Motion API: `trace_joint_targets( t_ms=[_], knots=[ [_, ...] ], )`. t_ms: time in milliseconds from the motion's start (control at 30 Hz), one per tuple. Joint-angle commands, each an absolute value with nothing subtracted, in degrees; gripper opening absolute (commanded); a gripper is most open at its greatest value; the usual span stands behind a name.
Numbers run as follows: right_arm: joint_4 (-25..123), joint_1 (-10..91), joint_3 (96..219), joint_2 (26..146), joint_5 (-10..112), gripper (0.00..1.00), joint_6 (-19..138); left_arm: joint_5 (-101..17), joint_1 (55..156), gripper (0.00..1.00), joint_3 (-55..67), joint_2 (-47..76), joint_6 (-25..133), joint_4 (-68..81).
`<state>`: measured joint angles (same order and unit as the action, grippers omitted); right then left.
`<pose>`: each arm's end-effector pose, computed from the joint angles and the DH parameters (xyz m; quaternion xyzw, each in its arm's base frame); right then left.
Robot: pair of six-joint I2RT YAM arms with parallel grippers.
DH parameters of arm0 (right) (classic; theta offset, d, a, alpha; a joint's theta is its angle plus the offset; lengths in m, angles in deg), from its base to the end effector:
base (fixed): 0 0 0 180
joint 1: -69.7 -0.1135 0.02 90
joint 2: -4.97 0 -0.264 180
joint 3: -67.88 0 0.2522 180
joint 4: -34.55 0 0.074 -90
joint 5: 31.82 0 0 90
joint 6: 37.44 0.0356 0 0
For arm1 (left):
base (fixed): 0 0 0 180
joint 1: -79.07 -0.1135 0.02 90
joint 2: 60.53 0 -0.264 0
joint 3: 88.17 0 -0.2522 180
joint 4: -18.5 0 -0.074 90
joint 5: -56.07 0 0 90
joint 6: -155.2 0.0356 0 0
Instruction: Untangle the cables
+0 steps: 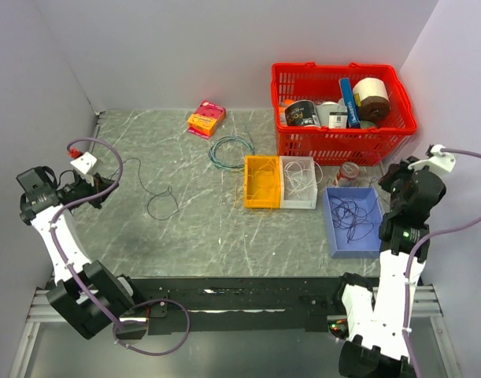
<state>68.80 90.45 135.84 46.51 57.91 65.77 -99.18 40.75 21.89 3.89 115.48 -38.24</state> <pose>0.1467 -0.0554 0.3859 0.2186 0.7213 -0.0414 0.6559 0.1869 0.1065 0.3066 0.2608 0.7715 -0.1687 0.5553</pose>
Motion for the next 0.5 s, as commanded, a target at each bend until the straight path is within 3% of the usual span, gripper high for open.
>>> trace_joint_targets(
  t_ms=[0,167,300,467],
  knots=[
    [66.33,91.15,132.54,45.49,52.03,0.0,71.19,-104.85,40.75,0.01,18.58,4.42,119.85,-42.62],
    [67.56,92.11,135.95,41.63,53.69,0.0,71.11,-106.87,40.84,0.01,16.46,4.68,122.85,-47.37],
    [71.59,92.11,148.4,43.99,54.14,0.0,68.3,-108.72,41.28,0.01,15.49,5.12,123.12,-47.99],
    [72.04,92.11,152.93,44.53,56.15,0.0,66.89,-109.42,41.63,0.01,15.49,5.47,123.29,-47.99]
  ],
)
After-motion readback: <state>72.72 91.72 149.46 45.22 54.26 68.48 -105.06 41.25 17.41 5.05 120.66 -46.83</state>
